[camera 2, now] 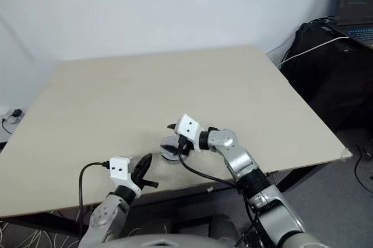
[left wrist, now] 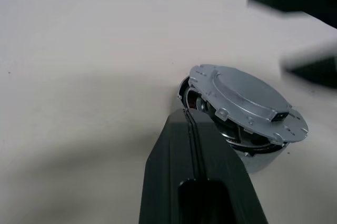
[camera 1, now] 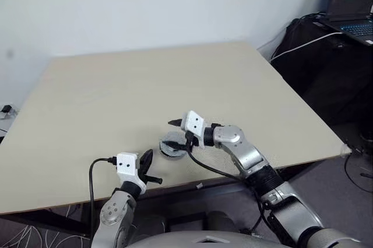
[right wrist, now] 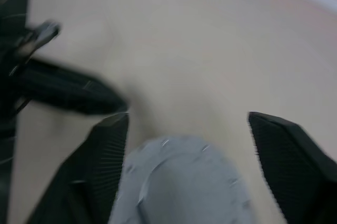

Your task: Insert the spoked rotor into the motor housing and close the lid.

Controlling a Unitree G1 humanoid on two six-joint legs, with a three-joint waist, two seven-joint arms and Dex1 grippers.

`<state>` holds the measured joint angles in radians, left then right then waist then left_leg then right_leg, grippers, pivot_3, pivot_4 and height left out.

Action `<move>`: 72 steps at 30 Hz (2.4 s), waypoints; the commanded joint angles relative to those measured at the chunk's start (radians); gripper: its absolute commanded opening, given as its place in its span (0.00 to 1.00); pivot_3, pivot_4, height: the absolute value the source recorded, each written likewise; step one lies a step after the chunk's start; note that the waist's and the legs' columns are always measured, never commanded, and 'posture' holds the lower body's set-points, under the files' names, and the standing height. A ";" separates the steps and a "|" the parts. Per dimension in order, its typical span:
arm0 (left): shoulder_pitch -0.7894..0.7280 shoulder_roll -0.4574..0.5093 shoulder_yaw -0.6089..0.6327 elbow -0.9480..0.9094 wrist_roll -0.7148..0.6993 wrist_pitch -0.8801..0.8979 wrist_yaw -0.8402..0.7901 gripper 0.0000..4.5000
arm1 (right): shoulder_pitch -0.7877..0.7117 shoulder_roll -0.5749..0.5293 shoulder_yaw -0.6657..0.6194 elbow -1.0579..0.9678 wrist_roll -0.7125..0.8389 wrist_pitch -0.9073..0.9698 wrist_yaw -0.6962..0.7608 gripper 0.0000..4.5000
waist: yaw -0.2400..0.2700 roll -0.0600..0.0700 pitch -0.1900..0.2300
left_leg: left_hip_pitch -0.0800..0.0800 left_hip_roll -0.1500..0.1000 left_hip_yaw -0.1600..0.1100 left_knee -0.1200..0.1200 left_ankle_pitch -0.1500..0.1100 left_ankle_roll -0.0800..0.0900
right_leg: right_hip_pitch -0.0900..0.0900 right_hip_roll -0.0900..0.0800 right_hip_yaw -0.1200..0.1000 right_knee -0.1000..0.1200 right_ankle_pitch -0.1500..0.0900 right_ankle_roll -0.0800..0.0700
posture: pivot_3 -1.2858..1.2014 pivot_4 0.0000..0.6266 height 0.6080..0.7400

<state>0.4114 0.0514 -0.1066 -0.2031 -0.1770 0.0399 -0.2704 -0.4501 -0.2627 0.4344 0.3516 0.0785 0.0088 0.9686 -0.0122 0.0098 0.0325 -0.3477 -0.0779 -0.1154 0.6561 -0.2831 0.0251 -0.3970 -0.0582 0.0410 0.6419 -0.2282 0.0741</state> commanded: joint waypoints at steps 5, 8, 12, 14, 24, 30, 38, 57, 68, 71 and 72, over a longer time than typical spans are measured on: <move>0.012 0.005 0.001 -0.063 -0.002 -0.002 0.015 0.00 | -0.081 0.011 -0.005 0.113 0.001 -0.056 0.140 0.99 | 0.002 0.000 0.000 | 0.000 0.000 0.000 0.000 0.000 0.000 | 0.000 0.000 0.000 0.000 0.000 0.000 | 0.52 0.00 1.00; 0.019 0.005 0.002 -0.071 -0.001 -0.002 0.020 0.00 | -0.104 0.025 -0.016 0.156 0.001 -0.058 0.151 0.99 | 0.002 0.000 0.000 | 0.000 0.000 0.000 0.000 0.000 0.000 | 0.000 0.000 0.000 0.000 0.000 0.000 | 0.52 0.00 1.00; 0.028 0.006 0.003 -0.078 -0.001 -0.003 0.025 0.00 | -0.126 0.040 -0.033 0.200 0.004 -0.050 0.157 0.99 | 0.002 0.000 0.000 | 0.000 0.000 0.000 0.000 0.000 0.000 | 0.000 0.000 0.000 0.000 0.000 0.000 | 0.52 0.00 1.00; 0.029 0.006 0.003 -0.080 -0.001 -0.003 0.027 0.00 | -0.134 0.043 -0.040 0.216 0.007 -0.041 0.164 0.99 | 0.002 0.000 0.000 | 0.000 0.000 0.000 0.000 0.000 0.000 | 0.000 0.000 0.000 0.000 0.000 -0.001 | 0.52 0.00 1.00; 0.043 0.009 0.005 -0.089 -0.001 -0.007 0.032 0.00 | -0.170 0.050 -0.068 0.299 0.000 -0.022 0.181 0.99 | 0.001 0.000 0.001 | 0.000 0.000 0.000 0.000 0.000 0.000 | 0.000 0.000 0.000 0.000 0.003 -0.004 | 0.52 0.00 1.00; 0.048 0.010 0.005 -0.090 -0.001 -0.010 0.034 0.00 | -0.180 0.058 -0.074 0.341 -0.018 -0.027 0.178 0.99 | 0.001 0.001 0.001 | 0.000 0.000 0.000 0.000 0.000 0.000 | 0.000 0.000 0.000 0.000 0.003 -0.004 | 0.52 0.00 1.00; 0.047 0.012 0.004 -0.089 -0.001 -0.009 0.034 0.00 | -0.200 0.075 -0.087 0.396 -0.045 -0.042 0.134 0.99 | 0.001 0.001 0.001 | 0.000 0.000 0.000 0.000 0.000 0.000 | 0.000 0.000 0.000 0.000 0.003 -0.005 | 0.52 0.00 1.00; 0.041 0.010 0.005 -0.083 -0.007 -0.010 0.031 0.00 | -0.192 0.077 -0.101 0.420 -0.067 -0.023 0.127 0.73 | 0.001 0.001 0.001 | 0.000 0.000 0.000 0.000 0.000 0.000 | 0.000 0.000 0.000 0.001 0.003 -0.005 | 0.52 0.00 1.00; 0.040 0.005 0.001 -0.077 -0.007 -0.011 0.032 0.00 | -0.092 0.090 -0.131 0.276 -0.039 0.091 0.066 0.73 | 0.001 0.002 0.001 | 0.000 0.000 0.000 0.000 0.000 0.000 | 0.000 0.000 0.000 0.001 0.003 -0.005 | 0.52 0.00 1.00; 0.036 0.006 -0.002 -0.072 -0.009 -0.010 0.027 0.00 | -0.042 0.074 -0.110 0.216 -0.054 0.115 0.059 0.73 | 0.002 0.002 0.000 | 0.001 0.000 0.000 0.000 0.000 0.000 | 0.001 0.000 0.000 0.001 0.001 -0.003 | 0.52 0.00 1.00; 0.035 0.006 -0.003 -0.072 -0.008 -0.009 0.026 0.00 | -0.033 0.070 -0.106 0.205 -0.057 0.119 0.057 0.73 | 0.002 0.002 0.000 | 0.000 0.000 0.000 0.000 0.000 0.000 | 0.000 0.000 0.000 0.000 0.001 -0.002 | 0.52 0.00 1.00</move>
<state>0.4583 0.0594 -0.1059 -0.2431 -0.1773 0.0401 -0.2411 -0.4942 -0.1869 0.3154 0.5890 0.0303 0.1106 1.0180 -0.0106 0.0120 0.0327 -0.3473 -0.0785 -0.1154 0.6558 -0.2835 0.0253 -0.3967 -0.0587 0.0414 0.6423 -0.2279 0.0729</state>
